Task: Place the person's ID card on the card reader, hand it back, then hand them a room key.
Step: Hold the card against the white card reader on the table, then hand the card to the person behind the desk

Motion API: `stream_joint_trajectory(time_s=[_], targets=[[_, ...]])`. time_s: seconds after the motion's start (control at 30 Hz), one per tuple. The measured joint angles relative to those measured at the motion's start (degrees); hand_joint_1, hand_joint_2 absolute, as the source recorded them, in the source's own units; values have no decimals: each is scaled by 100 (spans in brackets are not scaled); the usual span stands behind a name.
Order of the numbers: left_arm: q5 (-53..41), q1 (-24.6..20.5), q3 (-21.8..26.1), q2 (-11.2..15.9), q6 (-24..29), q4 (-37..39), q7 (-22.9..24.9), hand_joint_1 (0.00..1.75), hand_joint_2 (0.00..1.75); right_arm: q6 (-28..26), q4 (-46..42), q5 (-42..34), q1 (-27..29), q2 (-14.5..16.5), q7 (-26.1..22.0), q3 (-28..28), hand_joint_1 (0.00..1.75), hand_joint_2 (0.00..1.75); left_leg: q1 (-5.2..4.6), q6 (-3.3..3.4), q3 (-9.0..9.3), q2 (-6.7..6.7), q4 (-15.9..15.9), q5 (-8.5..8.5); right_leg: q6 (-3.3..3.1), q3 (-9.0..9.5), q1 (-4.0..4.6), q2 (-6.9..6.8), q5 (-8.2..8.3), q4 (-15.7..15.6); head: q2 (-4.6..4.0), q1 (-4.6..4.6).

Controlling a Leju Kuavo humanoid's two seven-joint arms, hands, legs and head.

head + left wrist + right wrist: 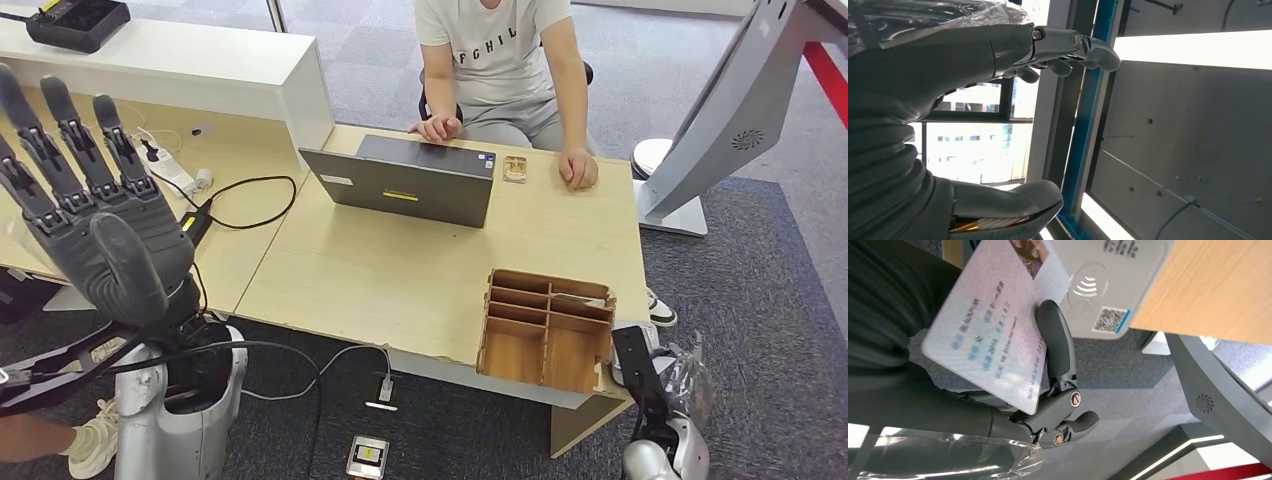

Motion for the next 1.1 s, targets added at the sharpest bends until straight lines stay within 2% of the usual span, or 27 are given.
stream_joint_trajectory(time_s=[0.2, 0.43, 0.6, 0.87, 1.1], targets=[[-49, -2, 4, -1, -8, 8, 0, 0, 175, -5, -824, 238, 140, -104, -16, -259, 175, 175, 0, 0, -5, 0, 0, 0, 0, -5, -1, 0, 0, 0, 0, 1], [-91, -15, 8, -15, -80, 35, 0, 0, 175, 35, -1976, -94, 163, -258, -64, -366, 175, 175, -1, 0, -10, 0, 0, 0, 0, -8, -1, 0, 0, 0, 0, 0], [-110, -36, 18, -57, -201, 85, 0, 0, 175, 216, -2664, -157, -16, -346, -73, -353, 175, 175, -1, 0, -11, 0, 0, 0, 1, -9, -1, 0, 1, 0, 0, 1], [-20, -137, 43, -198, -519, 276, 2, 0, 175, 582, -3186, 123, -760, -483, 45, -217, 175, 175, -2, 0, -15, 0, 0, 1, 2, -12, -2, 1, 2, 1, 0, 1], [-13, -244, 60, -387, -682, 439, 2, 0, 175, 839, -2778, 277, -1788, -429, 122, 89, 175, 175, 0, 0, -25, -2, 0, 2, 2, -16, -2, -2, 2, 3, 0, 1]])
